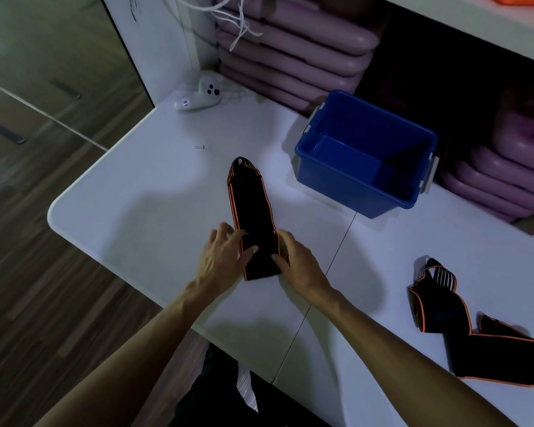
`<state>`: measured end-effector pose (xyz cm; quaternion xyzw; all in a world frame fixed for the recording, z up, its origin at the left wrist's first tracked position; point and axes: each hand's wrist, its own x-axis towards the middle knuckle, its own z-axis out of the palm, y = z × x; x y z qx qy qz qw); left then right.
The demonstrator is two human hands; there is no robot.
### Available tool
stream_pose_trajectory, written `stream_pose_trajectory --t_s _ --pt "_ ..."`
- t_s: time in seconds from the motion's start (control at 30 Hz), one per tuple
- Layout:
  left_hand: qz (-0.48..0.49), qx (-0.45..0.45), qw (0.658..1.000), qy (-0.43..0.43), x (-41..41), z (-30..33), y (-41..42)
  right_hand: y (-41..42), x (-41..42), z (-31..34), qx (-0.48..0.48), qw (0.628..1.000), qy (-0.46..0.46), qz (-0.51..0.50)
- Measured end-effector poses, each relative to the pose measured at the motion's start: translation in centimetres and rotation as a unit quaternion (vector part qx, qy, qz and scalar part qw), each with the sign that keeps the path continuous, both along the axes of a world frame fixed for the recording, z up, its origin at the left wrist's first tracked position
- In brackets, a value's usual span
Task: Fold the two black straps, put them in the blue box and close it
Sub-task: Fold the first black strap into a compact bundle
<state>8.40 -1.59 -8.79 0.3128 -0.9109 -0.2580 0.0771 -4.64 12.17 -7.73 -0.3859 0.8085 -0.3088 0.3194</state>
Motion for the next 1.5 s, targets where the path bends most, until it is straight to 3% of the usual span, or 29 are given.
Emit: stream_pose_trajectory --t_s 0.1,0.23,0.43,0.57,0.67,0.73,0.87,1.07,1.17,1.5 --pt "-0.031 -0.019 0.999 0.026 -1.0 0.1 -1.3 0.0 0.6 -0.3 -0.004 1.000 0.031 0.000" --pt "-0.097 -0.007 0.991 -0.087 -2.4 -0.5 -2.5 0.0 0.8 -0.7 0.011 0.997 0.077 0.008" --pt "0.027 -0.017 0.999 -0.038 -4.0 -0.4 -4.3 0.1 1.0 -0.3 0.004 0.994 0.102 0.049" --pt "0.036 0.045 0.995 -0.086 -6.2 -1.3 -5.2 0.3 1.3 -0.5 0.002 0.990 0.125 0.059" --pt "0.041 0.012 0.995 -0.089 -6.3 -1.3 -5.5 0.1 1.2 -0.5 0.006 0.986 0.149 0.069" --pt "0.042 -0.005 0.997 -0.069 -5.9 -1.2 -6.1 -0.2 1.1 -0.5 0.012 0.981 0.175 0.078" --pt "0.039 0.047 0.998 0.014 -5.8 -1.3 -6.6 -0.9 1.3 -0.4 0.028 0.960 0.238 0.143" --pt "0.184 0.147 0.968 0.086 -7.2 -1.2 -6.4 -1.2 1.5 -0.2 0.044 0.953 0.234 0.190" --pt "0.254 0.177 0.949 0.066 -8.1 -1.0 -7.2 -1.2 1.6 -0.3 0.050 0.950 0.237 0.197" --pt "0.253 0.155 0.954 0.047 -8.6 0.1 -7.5 -1.1 2.6 -0.9 0.096 0.944 0.232 0.214"
